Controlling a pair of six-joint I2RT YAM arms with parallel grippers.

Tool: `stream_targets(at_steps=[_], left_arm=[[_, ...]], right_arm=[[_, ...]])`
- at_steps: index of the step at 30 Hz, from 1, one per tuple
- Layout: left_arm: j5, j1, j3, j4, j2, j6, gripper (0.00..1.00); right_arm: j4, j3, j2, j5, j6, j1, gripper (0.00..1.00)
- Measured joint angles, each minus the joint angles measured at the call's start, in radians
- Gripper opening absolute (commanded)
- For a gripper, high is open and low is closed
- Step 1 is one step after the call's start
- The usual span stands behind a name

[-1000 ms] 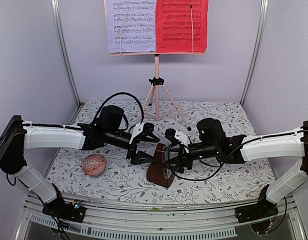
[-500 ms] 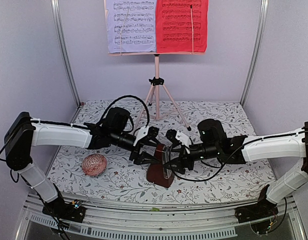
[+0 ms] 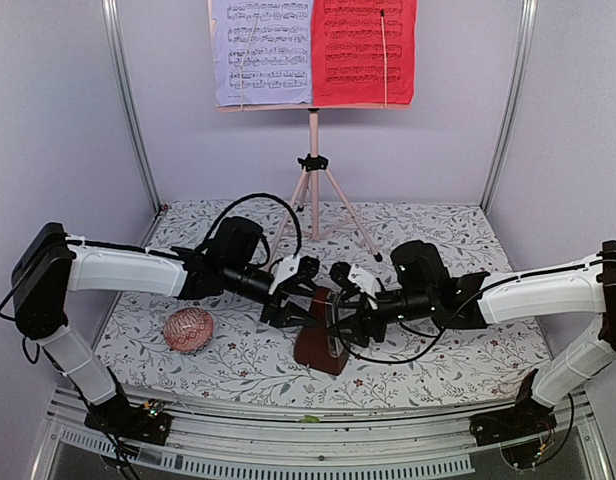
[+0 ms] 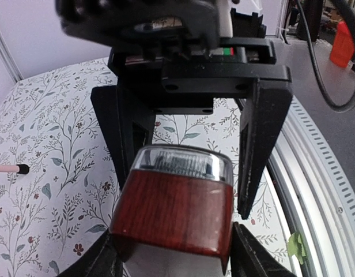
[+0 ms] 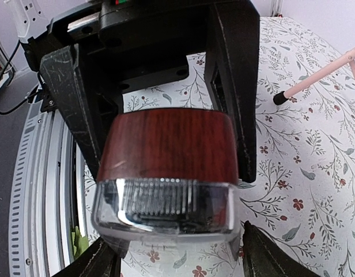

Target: Set up the instrument practice props

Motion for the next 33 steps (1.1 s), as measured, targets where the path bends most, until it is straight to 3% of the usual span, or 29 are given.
stream_targets(at_steps=[8, 14, 18, 33], left_arm=[[-0.004, 0.0, 0.0, 0.005, 0.002, 0.006, 0.32], [-0.022, 0.0, 0.005, -0.001, 0.004, 0.016, 0.0], [-0.023, 0.0, 0.017, -0.017, 0.01, 0.027, 0.0], [-0.05, -0.018, 0.018, -0.011, 0.009, 0.065, 0.0]], right_arm=[[0.01, 0.0, 0.0, 0.015, 0.001, 0.0, 0.57], [0.012, 0.0, -0.002, 0.017, 0.01, -0.001, 0.38], [0.014, -0.003, -0.003, 0.016, 0.017, -0.001, 0.27], [0.199, -0.143, -0.06, 0.016, 0.05, -0.015, 0.15]])
